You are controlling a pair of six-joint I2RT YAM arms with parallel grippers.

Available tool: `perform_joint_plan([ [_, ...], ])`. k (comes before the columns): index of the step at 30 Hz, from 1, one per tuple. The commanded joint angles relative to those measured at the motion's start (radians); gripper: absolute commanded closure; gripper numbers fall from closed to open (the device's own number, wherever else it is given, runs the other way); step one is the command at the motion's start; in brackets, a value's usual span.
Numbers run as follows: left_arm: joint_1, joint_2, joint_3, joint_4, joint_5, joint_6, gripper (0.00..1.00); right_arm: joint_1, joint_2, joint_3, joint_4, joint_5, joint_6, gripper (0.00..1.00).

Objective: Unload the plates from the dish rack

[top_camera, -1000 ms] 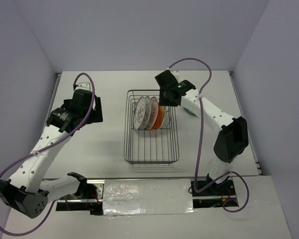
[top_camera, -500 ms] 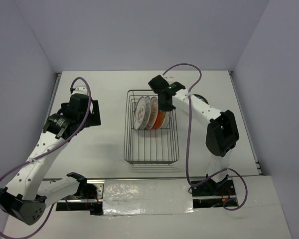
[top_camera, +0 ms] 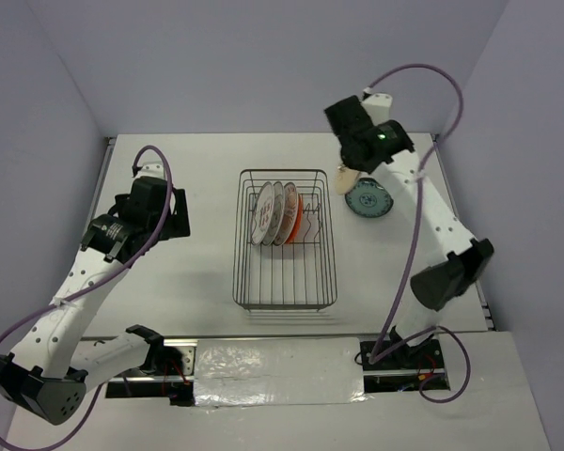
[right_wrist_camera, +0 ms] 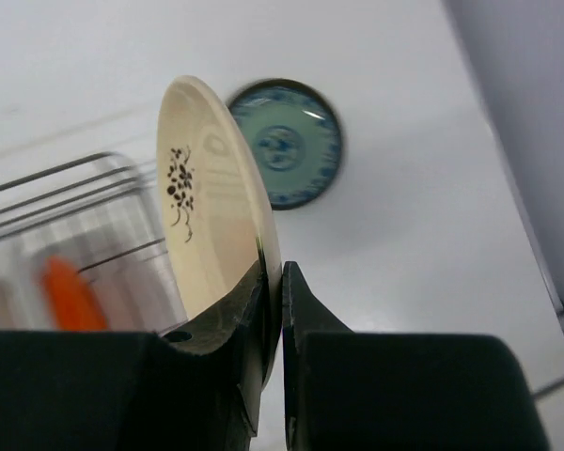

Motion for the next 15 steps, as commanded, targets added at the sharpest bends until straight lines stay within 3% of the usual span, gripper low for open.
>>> perform_joint_plan([
  [1,0.002,0.001,0.021,0.027,0.017,0.015,0.00,-0.169,-0.144,-0.226,0.153,0.007,-0.051,1.00],
  [3,0.002,0.002,0.025,0.027,0.052,0.015,0.01,-0.323,-0.214,-0.495,0.386,-0.244,-0.085,1.00],
  [4,0.004,0.004,0.033,0.025,0.065,0.015,0.01,-0.376,-0.264,-0.572,0.617,-0.339,-0.085,1.00],
  [5,0.002,0.005,0.039,0.024,0.072,0.019,0.01,-0.467,-0.278,-0.643,0.704,-0.477,-0.065,1.00],
  [7,0.002,0.005,0.062,0.007,0.082,0.031,0.00,-0.522,-0.289,-0.803,0.944,-0.543,-0.030,1.00],
  [9,0.002,-0.002,0.070,-0.002,0.074,0.046,0.01,-0.598,-0.254,-0.869,1.065,-0.646,-0.001,1.00],
  [13,0.002,-0.016,0.041,0.004,0.098,0.052,0.00,-0.651,-0.127,-0.894,1.122,-0.727,0.030,0.99],
  [15,0.004,-0.022,0.015,0.019,0.105,0.057,0.00,-0.655,-0.064,-0.900,1.128,-0.759,0.030,0.90],
])
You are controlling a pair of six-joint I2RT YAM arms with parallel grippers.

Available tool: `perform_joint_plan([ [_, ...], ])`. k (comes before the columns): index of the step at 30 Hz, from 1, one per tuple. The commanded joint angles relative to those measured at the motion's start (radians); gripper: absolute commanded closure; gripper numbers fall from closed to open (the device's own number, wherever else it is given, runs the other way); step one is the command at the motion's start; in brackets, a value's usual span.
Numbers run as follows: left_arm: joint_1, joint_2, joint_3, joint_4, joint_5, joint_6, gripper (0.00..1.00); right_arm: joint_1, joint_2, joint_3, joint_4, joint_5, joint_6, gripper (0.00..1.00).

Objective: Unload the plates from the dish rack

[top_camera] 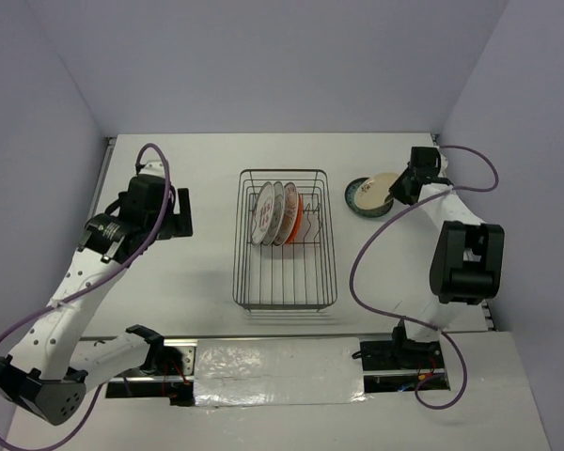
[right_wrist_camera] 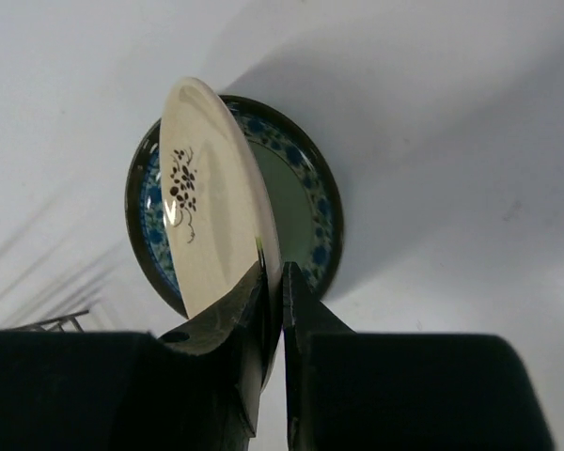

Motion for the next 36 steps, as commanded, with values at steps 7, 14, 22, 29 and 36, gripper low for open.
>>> perform_joint_plan([
  [7,0.002,-0.004,-0.011,0.028,0.028,0.042,0.01,0.026,0.172,0.161,-0.037,-0.030,0.038,0.24],
  [14,0.002,0.051,0.058,0.025,0.011,0.037,0.00,0.347,0.013,0.284,-0.478,0.382,0.028,0.00],
  [22,0.002,0.072,0.054,0.041,0.011,0.020,0.00,0.678,-0.072,0.386,-0.526,0.364,-0.030,0.44],
  [29,0.004,0.060,0.022,0.043,0.017,0.014,0.00,0.724,-0.035,0.386,-0.494,0.336,-0.001,0.61],
  [36,0.002,0.023,-0.017,0.052,0.003,0.028,0.01,0.724,-0.023,0.294,-0.376,0.161,-0.011,0.59],
])
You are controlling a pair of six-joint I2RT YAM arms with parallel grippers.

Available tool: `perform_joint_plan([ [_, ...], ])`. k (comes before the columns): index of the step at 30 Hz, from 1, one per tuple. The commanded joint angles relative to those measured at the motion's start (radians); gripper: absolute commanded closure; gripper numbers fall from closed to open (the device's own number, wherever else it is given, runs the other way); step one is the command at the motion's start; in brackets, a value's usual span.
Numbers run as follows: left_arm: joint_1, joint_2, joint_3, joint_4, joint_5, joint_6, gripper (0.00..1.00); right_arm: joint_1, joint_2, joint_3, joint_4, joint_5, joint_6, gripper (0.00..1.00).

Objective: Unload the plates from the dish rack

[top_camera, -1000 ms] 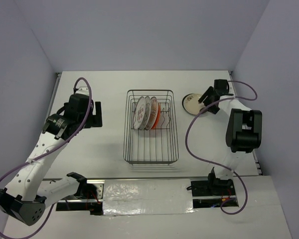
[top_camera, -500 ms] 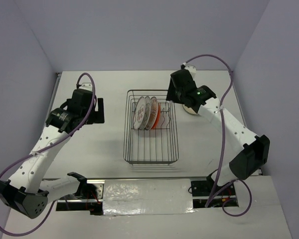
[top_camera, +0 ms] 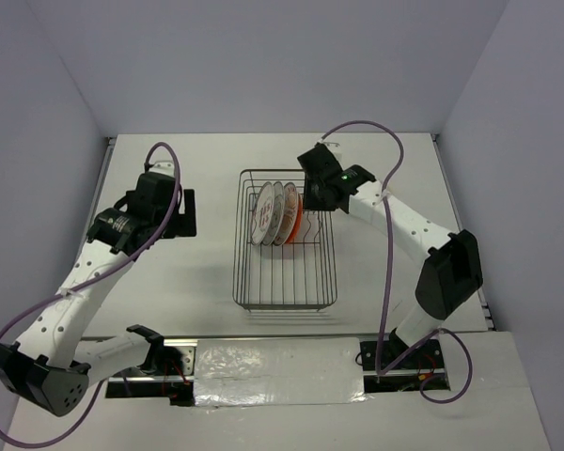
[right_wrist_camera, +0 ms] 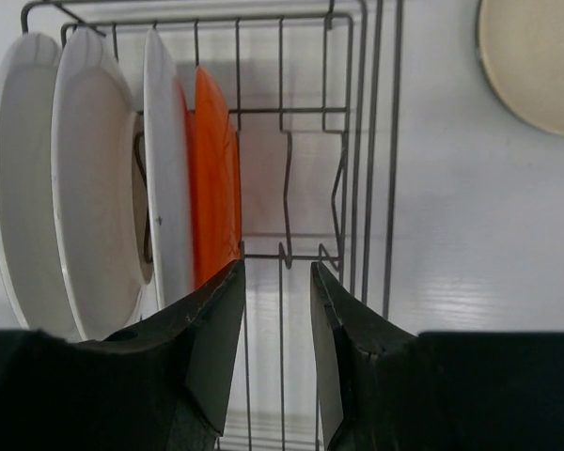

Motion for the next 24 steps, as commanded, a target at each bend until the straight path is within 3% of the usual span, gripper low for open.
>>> perform_joint_plan([
  [1,0.004,-0.034,-0.008,0.033,-0.011,0.008,0.01,0.007,-0.003,-0.024,0.083,-0.093,0.006,0.58],
  [9,0.002,-0.044,-0.022,0.040,0.000,0.012,0.00,0.007,0.052,-0.026,0.133,-0.161,0.023,0.52],
  [16,0.004,-0.054,-0.031,0.042,0.001,0.014,0.01,0.007,0.111,-0.007,0.119,-0.124,0.026,0.53],
  [20,0.004,-0.052,-0.028,0.039,-0.003,0.015,0.01,0.007,0.135,0.008,0.075,-0.049,0.065,0.63],
  [21,0.002,-0.054,-0.028,0.039,-0.003,0.015,0.01,0.007,0.134,0.006,0.070,-0.038,0.075,0.68],
  [22,0.002,-0.057,-0.028,0.039,-0.003,0.015,0.01,0.007,0.126,0.008,0.067,-0.020,0.085,0.79],
  [24,0.002,-0.057,-0.033,0.040,-0.007,0.014,0.01,0.008,0.119,0.012,0.044,0.001,0.113,0.84],
])
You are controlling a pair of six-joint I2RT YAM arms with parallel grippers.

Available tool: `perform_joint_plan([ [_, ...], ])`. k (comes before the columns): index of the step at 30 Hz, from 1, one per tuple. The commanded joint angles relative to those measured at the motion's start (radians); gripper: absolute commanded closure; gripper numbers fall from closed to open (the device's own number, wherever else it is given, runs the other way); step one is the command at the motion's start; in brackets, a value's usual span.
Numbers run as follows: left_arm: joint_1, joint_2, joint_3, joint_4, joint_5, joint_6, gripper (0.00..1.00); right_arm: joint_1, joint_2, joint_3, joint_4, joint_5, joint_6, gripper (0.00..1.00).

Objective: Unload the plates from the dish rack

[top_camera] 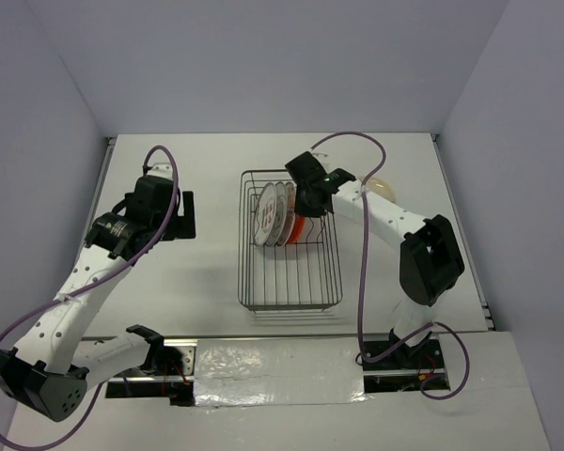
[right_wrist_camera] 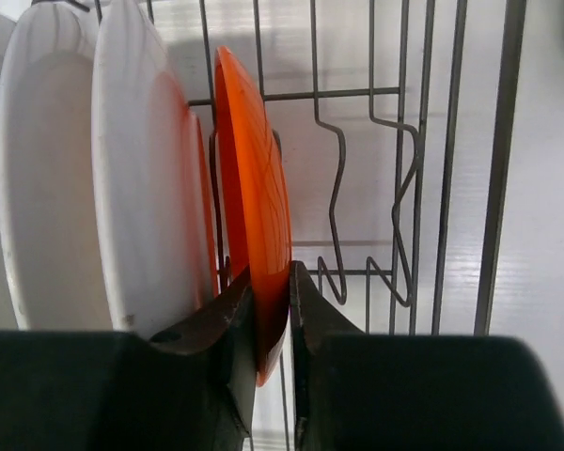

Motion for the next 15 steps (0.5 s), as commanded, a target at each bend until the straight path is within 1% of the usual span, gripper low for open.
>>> perform_joint_plan([
  [1,0.004,-0.021,0.000,0.022,-0.007,0.013,0.00,-0.001,-0.019,0.054,-0.049,0.095,0.057,0.90],
  [2,0.004,-0.019,0.000,0.022,-0.007,0.012,0.00,0.002,-0.024,0.071,-0.095,0.141,0.085,0.91],
  [4,0.002,-0.015,0.005,0.024,-0.006,0.013,0.00,0.005,-0.038,0.133,-0.149,0.186,0.111,0.93],
  [5,0.002,-0.012,0.006,0.022,-0.007,0.012,0.00,0.007,-0.041,0.159,-0.213,0.236,0.116,0.93],
  [6,0.002,-0.010,0.008,0.022,-0.010,0.012,0.01,0.008,-0.044,0.214,-0.245,0.258,0.120,0.93],
  [7,0.002,-0.007,0.011,0.021,-0.010,0.013,0.01,0.007,-0.051,0.239,-0.293,0.278,0.119,0.93],
  [9,0.002,-0.004,0.012,0.022,-0.009,0.012,0.01,0.007,-0.058,0.319,-0.330,0.327,0.107,0.94],
  [11,0.002,-0.002,0.012,0.022,-0.012,0.012,0.01,0.000,-0.055,0.383,-0.420,0.364,0.097,0.94],
  [12,0.002,-0.001,0.014,0.021,-0.015,0.012,0.01,-0.007,-0.052,0.452,-0.457,0.409,0.097,0.94],
  [13,0.002,-0.002,0.014,0.021,-0.015,0.012,0.01,-0.012,-0.048,0.481,-0.526,0.434,0.093,0.94],
  [15,0.002,-0.005,0.014,0.019,-0.020,0.012,0.01,-0.044,-0.050,0.550,-0.578,0.508,0.071,0.95],
])
